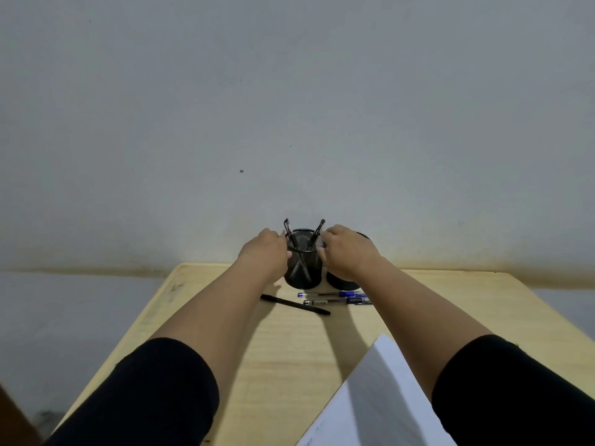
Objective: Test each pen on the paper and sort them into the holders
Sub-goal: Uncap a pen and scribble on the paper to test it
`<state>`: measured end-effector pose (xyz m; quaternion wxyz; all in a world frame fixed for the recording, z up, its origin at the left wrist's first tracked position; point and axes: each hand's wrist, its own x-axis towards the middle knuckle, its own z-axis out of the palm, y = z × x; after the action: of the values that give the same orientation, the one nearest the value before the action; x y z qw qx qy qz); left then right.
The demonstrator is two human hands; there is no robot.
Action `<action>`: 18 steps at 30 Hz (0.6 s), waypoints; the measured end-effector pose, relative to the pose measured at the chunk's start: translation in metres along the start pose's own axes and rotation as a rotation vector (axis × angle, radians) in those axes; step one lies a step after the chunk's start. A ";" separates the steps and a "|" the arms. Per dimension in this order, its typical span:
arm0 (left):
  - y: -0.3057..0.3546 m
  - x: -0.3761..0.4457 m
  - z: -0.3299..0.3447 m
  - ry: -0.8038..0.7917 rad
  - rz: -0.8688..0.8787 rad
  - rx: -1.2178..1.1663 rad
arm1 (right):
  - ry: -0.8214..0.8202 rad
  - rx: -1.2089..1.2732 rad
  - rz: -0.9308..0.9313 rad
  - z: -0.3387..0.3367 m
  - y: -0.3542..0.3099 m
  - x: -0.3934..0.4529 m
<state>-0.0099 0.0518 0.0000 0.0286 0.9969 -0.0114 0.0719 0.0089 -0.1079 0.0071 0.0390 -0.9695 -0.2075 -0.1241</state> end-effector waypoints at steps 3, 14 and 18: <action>-0.001 -0.015 0.003 -0.010 0.007 0.068 | 0.010 0.021 0.013 0.003 -0.009 -0.017; -0.017 -0.052 0.051 -0.076 0.054 0.102 | -0.084 0.093 -0.064 0.053 -0.044 -0.052; -0.029 -0.047 0.070 -0.074 0.058 -0.001 | -0.107 0.124 -0.080 0.074 -0.053 -0.044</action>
<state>-0.0455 0.0778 -0.0775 0.0265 0.9981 -0.0413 0.0360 -0.0351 -0.0678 -0.0741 0.0827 -0.9614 -0.2552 -0.0605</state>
